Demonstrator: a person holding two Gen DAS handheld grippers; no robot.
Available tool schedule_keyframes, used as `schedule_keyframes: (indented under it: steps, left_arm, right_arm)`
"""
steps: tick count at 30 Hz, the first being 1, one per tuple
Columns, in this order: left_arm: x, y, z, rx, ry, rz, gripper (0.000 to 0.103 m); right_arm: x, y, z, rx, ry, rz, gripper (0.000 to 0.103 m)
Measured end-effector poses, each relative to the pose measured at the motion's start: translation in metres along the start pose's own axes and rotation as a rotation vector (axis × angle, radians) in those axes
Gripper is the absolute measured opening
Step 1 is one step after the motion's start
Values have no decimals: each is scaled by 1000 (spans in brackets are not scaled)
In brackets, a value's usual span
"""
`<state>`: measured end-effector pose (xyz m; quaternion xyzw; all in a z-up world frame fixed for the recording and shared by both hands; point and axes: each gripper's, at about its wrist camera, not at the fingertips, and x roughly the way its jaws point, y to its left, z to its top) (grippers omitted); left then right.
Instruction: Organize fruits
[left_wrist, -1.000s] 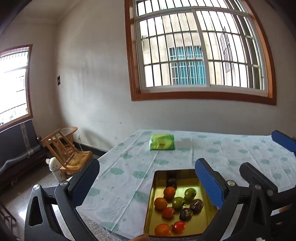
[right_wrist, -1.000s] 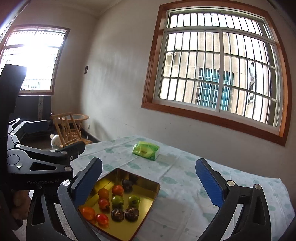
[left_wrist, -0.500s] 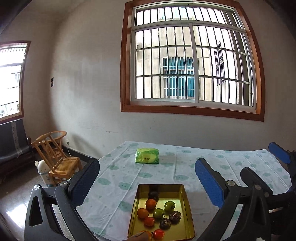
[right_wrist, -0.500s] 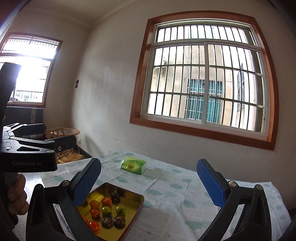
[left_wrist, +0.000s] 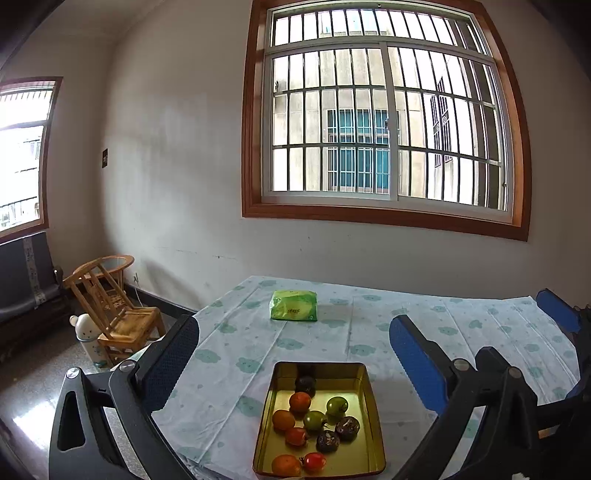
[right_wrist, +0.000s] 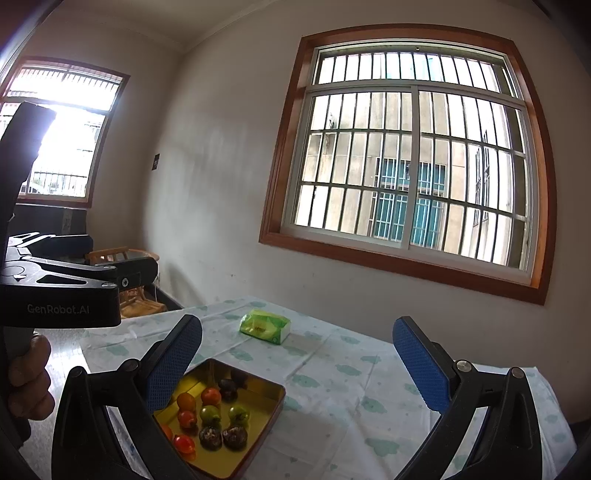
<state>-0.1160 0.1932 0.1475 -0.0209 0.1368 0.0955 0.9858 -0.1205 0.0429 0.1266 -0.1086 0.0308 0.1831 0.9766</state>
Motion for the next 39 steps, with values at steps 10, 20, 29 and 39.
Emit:
schedule_keyframes:
  steps: [10,20,29,39]
  left_arm:
    - [6,-4,-7,16,32,12,103]
    - [11,-4,-11,26,51,25,103]
    - [34,-15,-20,57,143,-18,103]
    - [57,-34,-27,93,222,29,103]
  right_arm:
    - [1,2,-2,-3,14,3,103]
    - [2,2,-8,-4,27,4,103]
    - [26,-35,-42,80,158,16,103]
    - [100,-202,-191,46,678,-236,103]
